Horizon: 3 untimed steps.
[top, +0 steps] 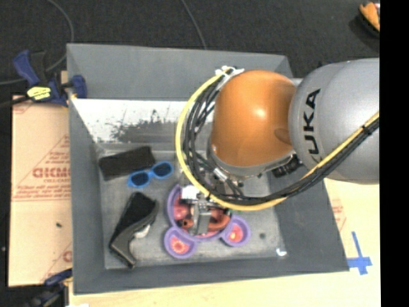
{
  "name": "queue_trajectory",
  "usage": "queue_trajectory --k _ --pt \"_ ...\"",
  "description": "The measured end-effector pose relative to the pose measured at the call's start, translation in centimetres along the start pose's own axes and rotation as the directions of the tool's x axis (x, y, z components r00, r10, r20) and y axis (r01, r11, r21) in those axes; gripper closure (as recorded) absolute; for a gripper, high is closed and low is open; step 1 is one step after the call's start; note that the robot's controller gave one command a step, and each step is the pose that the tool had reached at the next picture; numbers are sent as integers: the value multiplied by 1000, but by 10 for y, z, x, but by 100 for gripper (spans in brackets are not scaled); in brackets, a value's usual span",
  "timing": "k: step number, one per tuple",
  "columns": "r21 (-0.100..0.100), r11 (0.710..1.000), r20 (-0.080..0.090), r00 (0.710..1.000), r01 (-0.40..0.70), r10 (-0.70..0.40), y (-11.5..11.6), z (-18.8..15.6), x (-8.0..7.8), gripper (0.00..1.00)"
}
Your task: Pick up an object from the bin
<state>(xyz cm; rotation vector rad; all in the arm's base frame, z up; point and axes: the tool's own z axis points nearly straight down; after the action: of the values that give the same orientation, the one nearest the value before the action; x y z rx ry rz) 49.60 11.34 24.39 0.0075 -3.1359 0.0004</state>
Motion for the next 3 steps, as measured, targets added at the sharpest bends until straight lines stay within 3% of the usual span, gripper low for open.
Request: queue_trajectory --k 1,2,3 --pt "-2 1000 8 1000 -5 5 -1 -4 -2 0" --pt "0 1000 9 1000 26 -26 -60 118 -60 0" --pt "1 949 10 949 317 -317 38 172 -110 0"
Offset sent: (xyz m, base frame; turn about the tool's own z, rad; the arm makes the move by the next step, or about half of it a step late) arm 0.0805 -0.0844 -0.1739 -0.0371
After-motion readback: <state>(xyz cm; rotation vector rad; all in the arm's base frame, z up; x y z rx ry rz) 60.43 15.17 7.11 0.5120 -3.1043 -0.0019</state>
